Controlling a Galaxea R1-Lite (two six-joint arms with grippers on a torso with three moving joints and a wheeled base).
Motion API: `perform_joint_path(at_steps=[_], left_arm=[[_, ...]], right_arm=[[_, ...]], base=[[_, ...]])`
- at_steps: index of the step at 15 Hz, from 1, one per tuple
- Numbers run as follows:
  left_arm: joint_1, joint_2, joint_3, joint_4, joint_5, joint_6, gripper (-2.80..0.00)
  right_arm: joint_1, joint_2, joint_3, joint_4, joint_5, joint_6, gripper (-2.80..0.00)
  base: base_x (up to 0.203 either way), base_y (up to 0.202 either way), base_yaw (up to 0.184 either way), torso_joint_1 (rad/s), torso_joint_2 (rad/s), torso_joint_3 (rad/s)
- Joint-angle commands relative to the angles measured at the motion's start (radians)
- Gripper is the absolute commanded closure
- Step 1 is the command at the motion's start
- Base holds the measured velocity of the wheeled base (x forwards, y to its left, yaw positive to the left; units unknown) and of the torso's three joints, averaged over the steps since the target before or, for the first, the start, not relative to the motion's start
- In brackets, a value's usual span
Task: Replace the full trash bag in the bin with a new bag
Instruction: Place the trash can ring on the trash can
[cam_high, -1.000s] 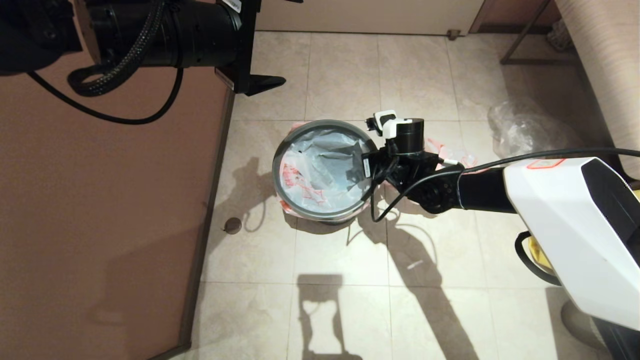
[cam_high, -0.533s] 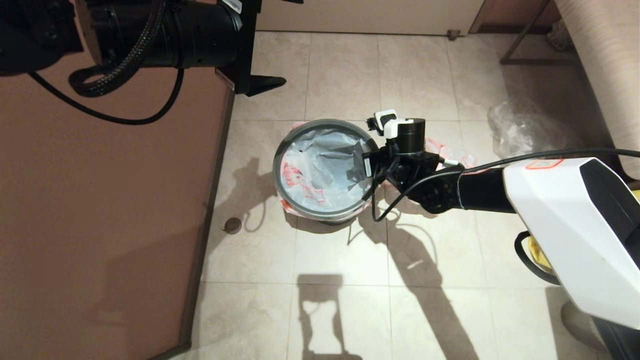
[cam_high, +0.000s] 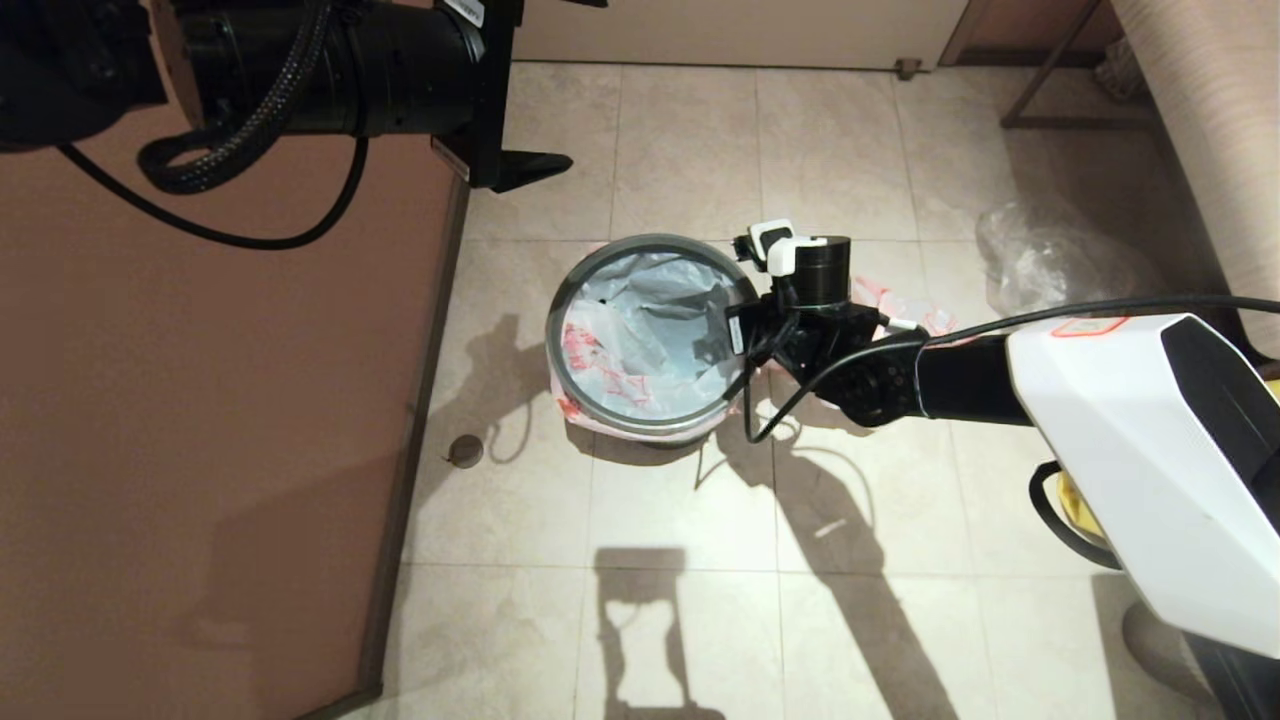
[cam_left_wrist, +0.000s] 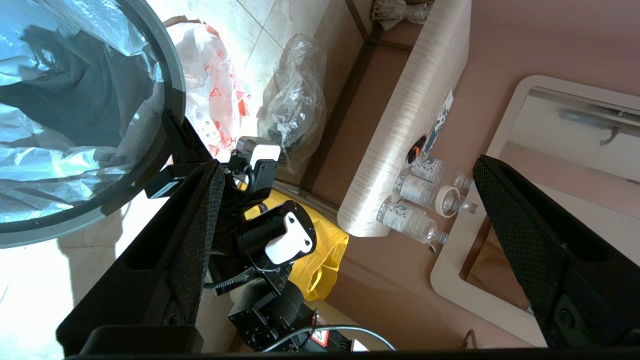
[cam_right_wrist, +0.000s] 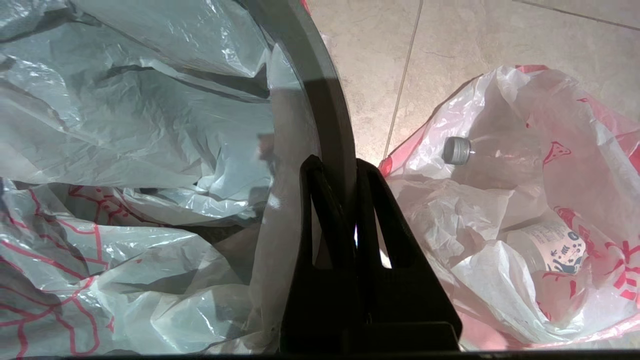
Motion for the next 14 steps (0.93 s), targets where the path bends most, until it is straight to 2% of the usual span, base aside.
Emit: perform_joint_path(at_steps=[1, 6, 8, 13, 14], left_arm=[[-0.001, 0.000, 0.000, 0.001, -0.001, -0.006, -2.80], [0.000, -0.053, 0.000, 0.001, -0.001, -0.006, -2.80], [0.000, 0.002, 0.000, 0.001, -0.003, -0.006, -2.80], [-0.009, 0.003, 0.000, 0.004, -0.001, -0.006, -2.80], [-0.009, 0.004, 0.000, 0.004, -0.001, -0.006, -2.80]], right_arm=[[0.002, -0.005, 0.000, -0.003, 0.000, -0.002, 0.00], [-0.004, 0.041, 0.000, 0.000, 0.007, -0.002, 0.00], [-0.006, 0.052, 0.000, 0.003, 0.008, -0.003, 0.00], [-0.006, 0.041, 0.000, 0.002, -0.001, -0.009, 0.00], [-0.006, 0.044, 0.000, 0.001, -0.001, -0.016, -2.80]], base=[[0.000, 0.000, 0.000, 0.000, 0.00, 0.000], [0.000, 0.000, 0.000, 0.000, 0.00, 0.000], [0.000, 0.000, 0.000, 0.000, 0.00, 0.000], [0.000, 0.000, 0.000, 0.000, 0.00, 0.000], [0.000, 0.000, 0.000, 0.000, 0.00, 0.000]])
